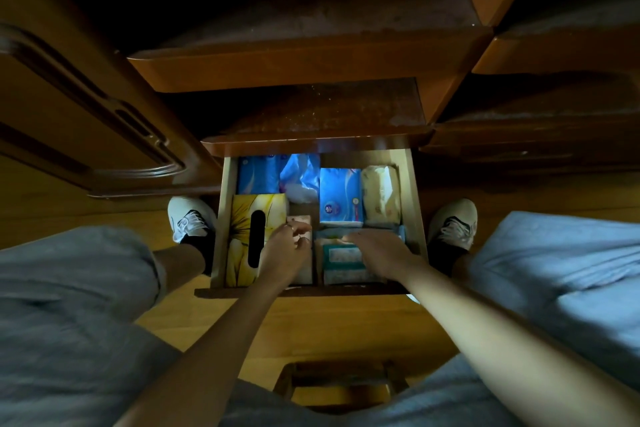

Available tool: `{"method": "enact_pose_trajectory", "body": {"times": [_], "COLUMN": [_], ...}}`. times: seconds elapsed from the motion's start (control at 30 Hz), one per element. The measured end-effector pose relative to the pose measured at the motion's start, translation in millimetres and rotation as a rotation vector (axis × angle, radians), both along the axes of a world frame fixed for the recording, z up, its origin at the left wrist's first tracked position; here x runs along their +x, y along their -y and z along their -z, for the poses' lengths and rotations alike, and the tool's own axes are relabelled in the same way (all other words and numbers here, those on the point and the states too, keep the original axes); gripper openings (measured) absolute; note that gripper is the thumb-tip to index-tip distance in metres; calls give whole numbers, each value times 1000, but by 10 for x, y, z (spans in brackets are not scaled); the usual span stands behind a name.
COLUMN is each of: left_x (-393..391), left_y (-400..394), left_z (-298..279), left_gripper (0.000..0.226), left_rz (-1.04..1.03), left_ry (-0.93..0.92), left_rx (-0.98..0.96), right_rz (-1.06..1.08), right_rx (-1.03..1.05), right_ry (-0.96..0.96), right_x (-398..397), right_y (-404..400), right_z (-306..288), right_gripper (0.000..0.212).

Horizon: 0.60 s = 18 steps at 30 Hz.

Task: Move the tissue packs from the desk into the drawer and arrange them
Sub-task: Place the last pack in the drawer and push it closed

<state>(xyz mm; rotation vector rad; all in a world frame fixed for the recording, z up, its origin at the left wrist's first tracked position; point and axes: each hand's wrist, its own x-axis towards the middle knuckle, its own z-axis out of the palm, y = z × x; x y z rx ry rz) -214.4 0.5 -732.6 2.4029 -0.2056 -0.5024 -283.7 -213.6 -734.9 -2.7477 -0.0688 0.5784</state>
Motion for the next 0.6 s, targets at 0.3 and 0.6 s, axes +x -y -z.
{"method": "enact_pose_trajectory", "body": {"times": [0.3, 0.6], "left_x": [-7, -158], "left_y": [-147, -400], "left_z": [-228, -380], "left_gripper": [46, 43], "left_rz": [341, 924], "left_ry": [37, 147], "left_rx": [59, 436], "right_rz": [33, -187], "right_rx": [131, 38], "right_ry": [-29, -281], "right_x": [-83, -345], "right_y": [-15, -4], "right_z": [-200, -297], "right_gripper": [57, 57]}}
